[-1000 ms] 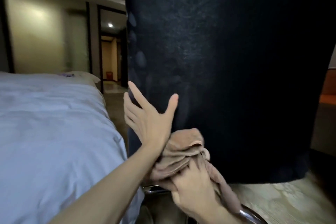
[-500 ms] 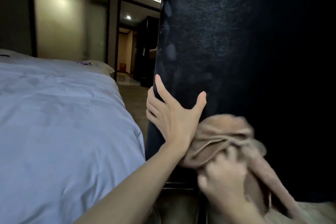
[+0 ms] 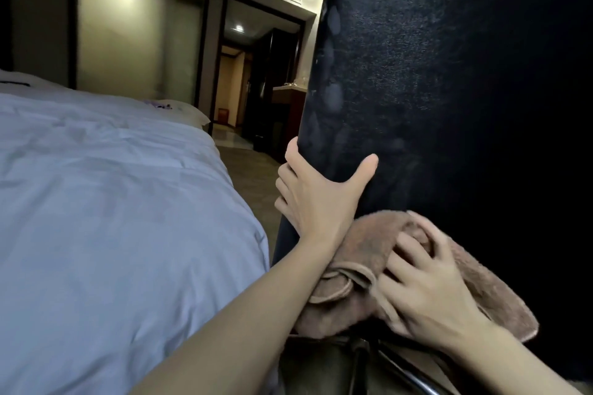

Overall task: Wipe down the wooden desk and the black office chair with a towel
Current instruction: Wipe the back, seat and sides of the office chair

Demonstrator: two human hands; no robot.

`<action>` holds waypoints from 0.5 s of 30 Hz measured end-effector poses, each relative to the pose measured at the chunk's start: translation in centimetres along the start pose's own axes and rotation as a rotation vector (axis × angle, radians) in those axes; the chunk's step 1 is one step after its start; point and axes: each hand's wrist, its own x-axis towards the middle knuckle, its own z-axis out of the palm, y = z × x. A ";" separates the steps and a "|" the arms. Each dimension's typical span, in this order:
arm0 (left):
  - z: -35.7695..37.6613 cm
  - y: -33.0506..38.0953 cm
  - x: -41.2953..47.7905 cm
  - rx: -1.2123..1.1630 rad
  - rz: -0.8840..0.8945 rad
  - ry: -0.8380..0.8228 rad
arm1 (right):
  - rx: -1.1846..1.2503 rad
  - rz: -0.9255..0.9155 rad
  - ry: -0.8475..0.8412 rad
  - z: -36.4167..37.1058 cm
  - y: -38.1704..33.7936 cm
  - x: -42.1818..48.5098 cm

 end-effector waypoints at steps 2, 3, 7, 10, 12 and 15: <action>-0.9 0.1 1.0 -0.099 -0.051 -0.061 | -0.055 0.003 -0.092 0.8 -0.9 1.6; -1.4 -0.1 1.6 -0.163 -0.082 -0.093 | -0.050 0.015 -0.161 1.6 -2.1 2.0; -2.0 -0.7 2.9 -0.280 -0.128 -0.145 | -0.051 -0.035 -0.190 3.4 -5.3 0.6; -1.5 -0.8 2.9 -0.248 -0.096 -0.102 | -0.042 -0.170 -0.067 4.4 -5.1 -1.8; -1.4 -0.9 3.2 -0.208 -0.043 -0.071 | -0.039 -0.187 -0.106 4.2 -4.0 -4.2; -1.6 -1.4 4.1 -0.148 0.033 -0.044 | -0.044 -0.118 -0.161 2.3 -1.1 -8.5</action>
